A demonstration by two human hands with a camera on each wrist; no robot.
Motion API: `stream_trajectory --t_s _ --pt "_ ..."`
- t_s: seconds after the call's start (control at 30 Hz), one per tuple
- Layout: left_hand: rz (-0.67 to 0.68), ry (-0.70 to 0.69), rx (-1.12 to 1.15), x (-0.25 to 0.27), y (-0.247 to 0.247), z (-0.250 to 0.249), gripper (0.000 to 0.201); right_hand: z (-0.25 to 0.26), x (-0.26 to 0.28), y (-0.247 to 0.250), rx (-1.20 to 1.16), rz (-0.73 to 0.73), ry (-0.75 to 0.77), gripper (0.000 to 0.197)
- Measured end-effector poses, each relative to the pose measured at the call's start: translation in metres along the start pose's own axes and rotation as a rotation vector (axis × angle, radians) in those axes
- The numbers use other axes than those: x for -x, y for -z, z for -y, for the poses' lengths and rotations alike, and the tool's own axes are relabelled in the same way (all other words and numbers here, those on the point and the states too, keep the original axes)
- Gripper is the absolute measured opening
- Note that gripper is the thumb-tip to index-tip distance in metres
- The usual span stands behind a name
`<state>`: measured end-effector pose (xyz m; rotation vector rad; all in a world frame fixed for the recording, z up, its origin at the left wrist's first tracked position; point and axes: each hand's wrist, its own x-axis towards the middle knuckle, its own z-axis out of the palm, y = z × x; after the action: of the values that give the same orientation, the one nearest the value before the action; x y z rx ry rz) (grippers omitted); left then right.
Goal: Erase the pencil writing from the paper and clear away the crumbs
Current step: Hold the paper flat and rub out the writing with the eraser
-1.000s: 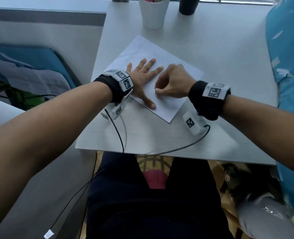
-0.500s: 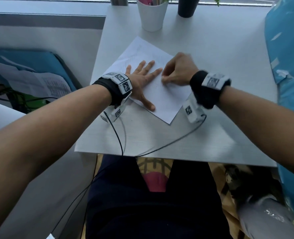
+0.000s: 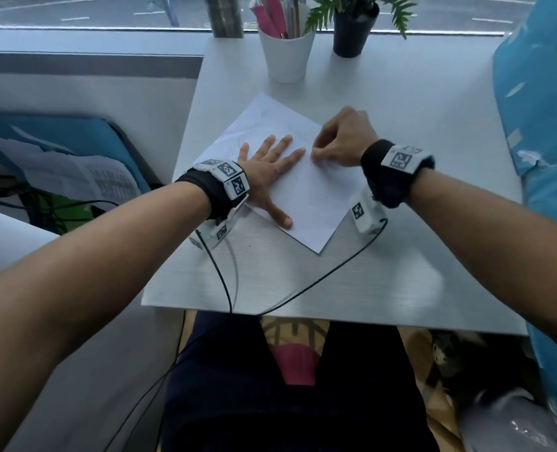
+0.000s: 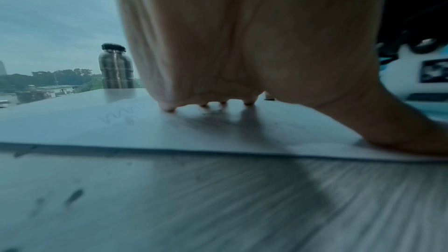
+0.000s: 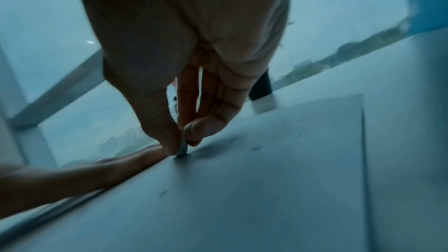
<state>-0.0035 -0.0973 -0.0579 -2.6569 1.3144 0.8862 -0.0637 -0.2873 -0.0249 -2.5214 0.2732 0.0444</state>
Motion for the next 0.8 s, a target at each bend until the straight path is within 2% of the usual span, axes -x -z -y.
stream_trajectory --t_s 0.03,0.07,0.13,0.17,0.3,0.37,0.47,0.5,0.57,0.63,0.73,0.8 --pt "-0.004 0.002 0.004 0.000 0.000 0.000 0.153 0.002 0.001 -0.002 0.001 -0.016 -0.005 0.010" --pt "-0.005 0.002 0.006 0.000 0.000 0.000 0.154 0.008 0.009 -0.008 0.000 0.027 0.022 0.008" --pt "-0.001 0.004 0.006 -0.002 -0.002 0.001 0.155 0.022 0.033 -0.026 0.024 0.193 0.141 0.005" --pt "0.003 0.004 0.004 -0.002 -0.002 0.001 0.155 0.021 0.035 -0.028 0.019 0.224 0.151 0.005" --pt "0.001 0.007 0.002 0.002 0.000 0.000 0.154 0.006 -0.002 -0.004 -0.004 0.021 0.005 0.012" --pt "0.007 0.010 0.008 0.001 0.000 -0.001 0.156 0.016 0.011 -0.016 0.011 0.069 0.036 0.007" --pt "0.009 0.019 -0.001 -0.001 -0.001 0.001 0.161 0.027 0.035 -0.033 0.029 0.267 0.169 0.006" --pt "0.013 0.019 0.000 0.000 -0.001 0.001 0.160 0.022 0.025 -0.027 0.041 0.243 0.133 0.009" --pt "0.015 0.015 0.007 0.001 0.001 0.000 0.158 0.010 -0.001 -0.007 0.013 0.092 0.015 0.015" --pt "0.004 0.015 0.008 0.003 0.001 -0.001 0.158 0.010 -0.005 -0.005 0.021 0.010 -0.008 0.014" --pt "0.010 0.020 -0.001 0.001 0.000 0.001 0.162 0.027 0.028 -0.032 0.042 0.181 0.135 0.008" --pt "0.012 0.015 -0.008 0.001 0.000 0.001 0.162 0.022 0.023 -0.028 0.024 0.198 0.107 0.010"
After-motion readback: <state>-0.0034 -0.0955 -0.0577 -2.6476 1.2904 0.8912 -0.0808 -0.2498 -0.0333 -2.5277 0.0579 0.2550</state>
